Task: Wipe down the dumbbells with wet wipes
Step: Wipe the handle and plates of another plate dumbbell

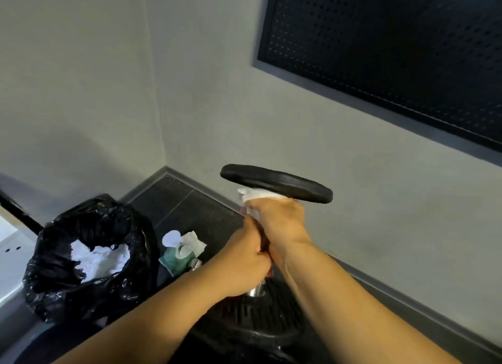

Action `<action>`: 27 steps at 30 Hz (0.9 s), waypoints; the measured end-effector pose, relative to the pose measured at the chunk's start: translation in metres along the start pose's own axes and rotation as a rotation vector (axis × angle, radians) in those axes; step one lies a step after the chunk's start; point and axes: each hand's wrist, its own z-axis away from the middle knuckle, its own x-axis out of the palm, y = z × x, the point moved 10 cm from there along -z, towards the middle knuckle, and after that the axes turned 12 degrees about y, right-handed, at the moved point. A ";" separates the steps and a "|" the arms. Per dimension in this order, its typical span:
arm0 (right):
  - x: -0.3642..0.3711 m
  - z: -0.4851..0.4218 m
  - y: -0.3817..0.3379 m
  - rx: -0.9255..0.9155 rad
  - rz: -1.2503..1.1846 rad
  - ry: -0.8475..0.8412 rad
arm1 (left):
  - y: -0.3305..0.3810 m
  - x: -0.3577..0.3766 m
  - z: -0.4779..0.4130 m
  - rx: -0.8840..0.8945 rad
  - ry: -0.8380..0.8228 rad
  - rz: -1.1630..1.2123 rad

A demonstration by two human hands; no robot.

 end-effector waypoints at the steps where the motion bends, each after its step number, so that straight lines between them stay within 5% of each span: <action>1: -0.007 0.003 -0.006 -0.033 -0.010 0.054 | 0.008 -0.002 0.001 0.041 0.067 -0.063; 6: -0.022 0.015 -0.022 -0.066 -0.031 -0.015 | 0.025 0.001 0.010 0.009 0.041 0.064; 10: -0.019 0.030 -0.040 -0.103 -0.091 -0.374 | 0.025 0.019 0.024 -0.187 -0.220 0.425; 15: -0.021 0.046 -0.044 -0.132 -0.121 -0.678 | 0.048 0.032 0.036 -0.244 -0.333 0.720; 21: -0.056 0.044 -0.040 -0.182 -0.111 -0.595 | 0.060 0.041 0.044 -0.234 -0.298 0.889; 27: -0.110 0.042 -0.049 -0.329 0.017 -0.265 | 0.056 0.041 0.040 -0.204 -0.231 0.796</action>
